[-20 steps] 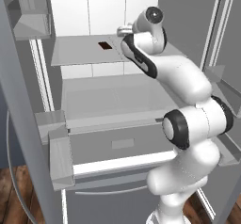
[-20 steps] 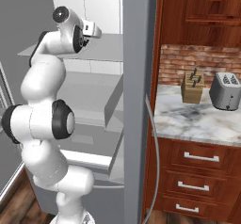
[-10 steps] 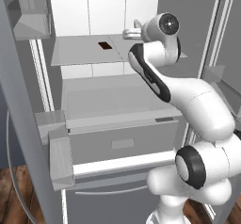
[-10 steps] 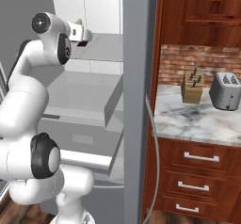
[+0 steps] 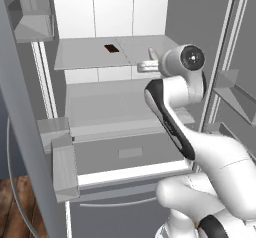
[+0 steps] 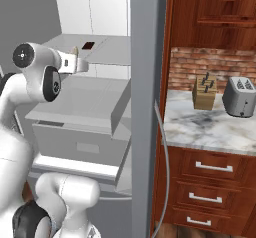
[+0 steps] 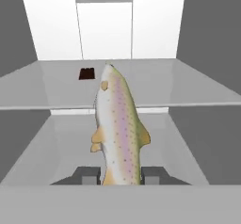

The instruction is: Take the fish out of the fridge, briefly rinse it in the sink, and place it on the tray next to the sink.

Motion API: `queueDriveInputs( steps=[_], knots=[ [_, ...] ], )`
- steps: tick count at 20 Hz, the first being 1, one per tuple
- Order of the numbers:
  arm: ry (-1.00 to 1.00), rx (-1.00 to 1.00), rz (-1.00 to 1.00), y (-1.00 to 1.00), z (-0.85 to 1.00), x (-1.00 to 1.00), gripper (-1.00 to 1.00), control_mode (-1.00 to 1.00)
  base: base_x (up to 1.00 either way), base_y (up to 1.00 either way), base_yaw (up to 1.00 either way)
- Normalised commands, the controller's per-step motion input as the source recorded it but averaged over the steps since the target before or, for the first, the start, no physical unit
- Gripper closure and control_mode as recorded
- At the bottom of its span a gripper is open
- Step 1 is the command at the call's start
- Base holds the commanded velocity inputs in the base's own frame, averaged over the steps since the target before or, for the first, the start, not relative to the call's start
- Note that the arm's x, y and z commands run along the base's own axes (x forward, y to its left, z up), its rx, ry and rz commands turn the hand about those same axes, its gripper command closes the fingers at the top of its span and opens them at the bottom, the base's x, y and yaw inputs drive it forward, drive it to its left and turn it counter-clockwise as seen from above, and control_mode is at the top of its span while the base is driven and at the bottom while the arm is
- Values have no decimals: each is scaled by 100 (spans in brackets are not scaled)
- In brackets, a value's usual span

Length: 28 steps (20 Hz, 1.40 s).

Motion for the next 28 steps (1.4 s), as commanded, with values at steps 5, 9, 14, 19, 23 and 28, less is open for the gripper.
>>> queueDriveInputs(
  steps=[5,9,14,19,23,28],
  knots=[
    [18,-2,0,0,-67,-100,100,-100,0,0,0],
    [39,0,0,-3,-37,-100,100,-100,0,0,0],
    [38,1,0,-7,-15,-98,100,-100,0,0,0],
    [9,0,0,0,-3,-25,100,-100,0,0,0],
    [9,0,1,3,-13,-34,100,-100,0,0,0],
    [0,0,0,0,0,0,100,100,-100,0,0]
  ],
)
